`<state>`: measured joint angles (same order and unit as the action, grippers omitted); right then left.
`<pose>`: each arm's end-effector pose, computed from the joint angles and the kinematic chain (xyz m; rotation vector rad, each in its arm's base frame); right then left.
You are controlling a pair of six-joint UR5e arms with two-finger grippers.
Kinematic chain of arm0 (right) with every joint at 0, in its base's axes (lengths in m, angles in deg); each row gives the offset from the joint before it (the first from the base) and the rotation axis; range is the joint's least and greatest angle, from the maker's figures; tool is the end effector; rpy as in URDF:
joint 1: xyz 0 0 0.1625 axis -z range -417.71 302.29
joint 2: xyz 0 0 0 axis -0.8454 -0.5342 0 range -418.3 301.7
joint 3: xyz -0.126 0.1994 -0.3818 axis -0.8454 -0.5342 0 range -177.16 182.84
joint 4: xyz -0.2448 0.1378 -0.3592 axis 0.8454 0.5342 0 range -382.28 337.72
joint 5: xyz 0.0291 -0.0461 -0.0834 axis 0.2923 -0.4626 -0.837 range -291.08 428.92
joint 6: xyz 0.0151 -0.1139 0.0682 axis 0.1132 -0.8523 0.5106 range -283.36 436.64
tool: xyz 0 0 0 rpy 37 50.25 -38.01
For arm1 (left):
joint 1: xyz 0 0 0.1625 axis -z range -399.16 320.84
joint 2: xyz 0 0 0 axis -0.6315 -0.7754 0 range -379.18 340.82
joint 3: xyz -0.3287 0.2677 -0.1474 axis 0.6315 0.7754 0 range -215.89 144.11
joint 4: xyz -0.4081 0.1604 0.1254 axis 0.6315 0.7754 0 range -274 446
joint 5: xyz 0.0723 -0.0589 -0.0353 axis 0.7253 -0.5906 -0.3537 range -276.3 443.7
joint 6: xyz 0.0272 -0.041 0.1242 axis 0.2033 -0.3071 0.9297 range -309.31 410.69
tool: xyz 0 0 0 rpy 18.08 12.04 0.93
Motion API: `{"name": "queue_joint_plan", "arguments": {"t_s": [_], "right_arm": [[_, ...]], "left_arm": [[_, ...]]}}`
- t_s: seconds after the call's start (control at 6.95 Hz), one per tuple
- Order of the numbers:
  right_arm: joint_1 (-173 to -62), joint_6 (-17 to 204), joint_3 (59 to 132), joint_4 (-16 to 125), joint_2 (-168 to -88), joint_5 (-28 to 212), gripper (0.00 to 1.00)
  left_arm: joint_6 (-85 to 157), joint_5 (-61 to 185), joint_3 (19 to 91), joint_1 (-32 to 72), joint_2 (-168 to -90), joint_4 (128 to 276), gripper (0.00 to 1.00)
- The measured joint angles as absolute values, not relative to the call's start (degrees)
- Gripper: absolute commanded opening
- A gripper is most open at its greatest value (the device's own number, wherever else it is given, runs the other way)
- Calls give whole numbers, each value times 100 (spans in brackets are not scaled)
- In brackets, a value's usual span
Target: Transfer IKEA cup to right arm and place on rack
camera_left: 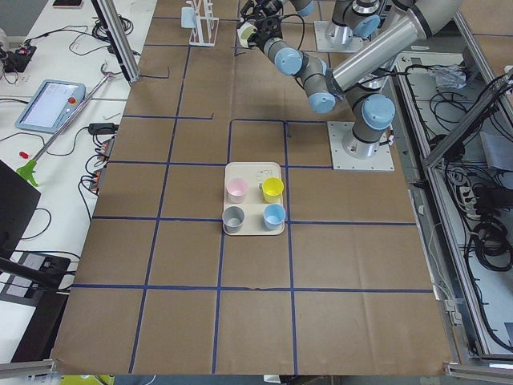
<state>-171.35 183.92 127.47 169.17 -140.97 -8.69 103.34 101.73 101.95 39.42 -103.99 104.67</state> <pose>0.3668 -0.4338 0.3357 1.3024 1.6508 -0.2910 -0.1785 -0.4315 0.3256 -1.0545 -1.7459 1.2071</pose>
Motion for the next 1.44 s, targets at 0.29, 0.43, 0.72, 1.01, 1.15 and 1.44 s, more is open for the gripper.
{"name": "queue_joint_plan", "arguments": {"t_s": [0.29, 0.43, 0.72, 1.01, 1.15, 1.44], "right_arm": [[-17135, 18374, 12747, 16944, -14105, -882, 30], [-17135, 18371, 12749, 16948, -14107, -900, 21], [-17135, 18370, 12752, 16949, -14112, -929, 20], [-17100, 18350, 12683, 16950, -14075, -957, 18], [-16994, 18324, 12535, 16948, -14017, -962, 16], [-16384, 17776, 12087, 17077, -13739, -963, 16]], "left_arm": [[10091, 10183, 10170, 3941, -10399, 10461, 98], [9962, 10182, 10168, 3942, -10404, 10457, 99], [9758, 10182, 10155, 3907, -10385, 10463, 99], [9486, 10293, 10031, 3516, -10344, 10473, 99], [9369, 10523, 9952, 3197, -10319, 10468, 99], [8514, 11483, 9677, 2927, -10318, 10470, 99]]}}
